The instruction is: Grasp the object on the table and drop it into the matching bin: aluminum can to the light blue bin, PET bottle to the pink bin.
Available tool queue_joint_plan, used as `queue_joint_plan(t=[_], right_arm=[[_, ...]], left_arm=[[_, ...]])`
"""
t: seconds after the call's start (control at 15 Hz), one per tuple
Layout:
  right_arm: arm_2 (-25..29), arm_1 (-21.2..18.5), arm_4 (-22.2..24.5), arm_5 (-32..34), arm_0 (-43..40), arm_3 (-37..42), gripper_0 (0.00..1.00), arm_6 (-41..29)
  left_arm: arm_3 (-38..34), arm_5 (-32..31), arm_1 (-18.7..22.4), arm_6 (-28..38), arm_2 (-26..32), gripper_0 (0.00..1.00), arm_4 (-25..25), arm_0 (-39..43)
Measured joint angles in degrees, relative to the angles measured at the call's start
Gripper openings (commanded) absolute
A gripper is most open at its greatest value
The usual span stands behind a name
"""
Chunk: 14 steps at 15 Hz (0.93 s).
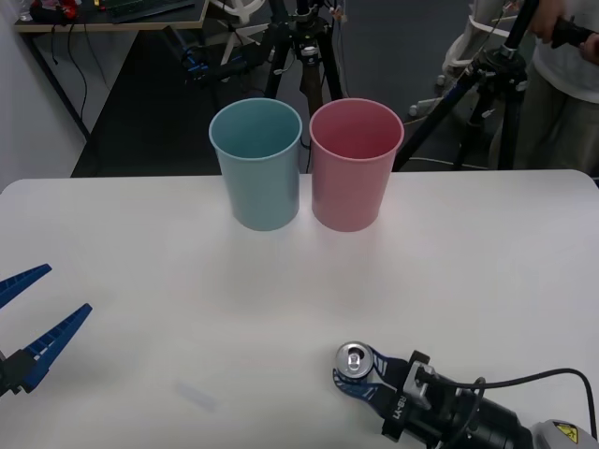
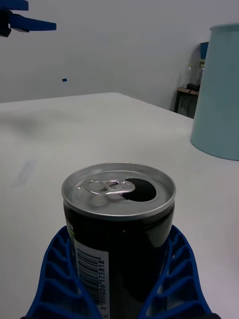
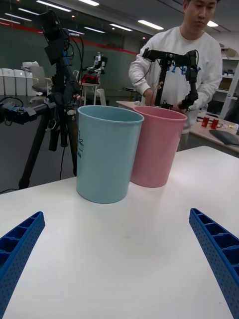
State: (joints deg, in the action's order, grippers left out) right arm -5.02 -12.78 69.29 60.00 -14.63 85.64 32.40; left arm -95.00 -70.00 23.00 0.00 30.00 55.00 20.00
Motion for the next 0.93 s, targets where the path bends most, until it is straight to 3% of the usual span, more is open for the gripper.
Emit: queue_joint_plan(t=[0.4,0.67,0.93], right_arm=[[-0.14,-3.21,-1.75,-1.45,-5.62,17.98,0.00,-12.85],[-0.05,-6.30,-1.96,-7.92,-8.00,30.35,0.00,-21.66],[-0.04,-7.67,-0.82,-15.22,-6.35,37.92,0.00,-30.12]], left_arm=[[0.00,0.00,0.00,0.00,0.00,1.00,0.00,0.00],[0.00,0.00,0.00,0.00,0.00,1.00,0.00,0.00],[0.00,0.00,0.00,0.00,0.00,1.00,0.00,0.00]])
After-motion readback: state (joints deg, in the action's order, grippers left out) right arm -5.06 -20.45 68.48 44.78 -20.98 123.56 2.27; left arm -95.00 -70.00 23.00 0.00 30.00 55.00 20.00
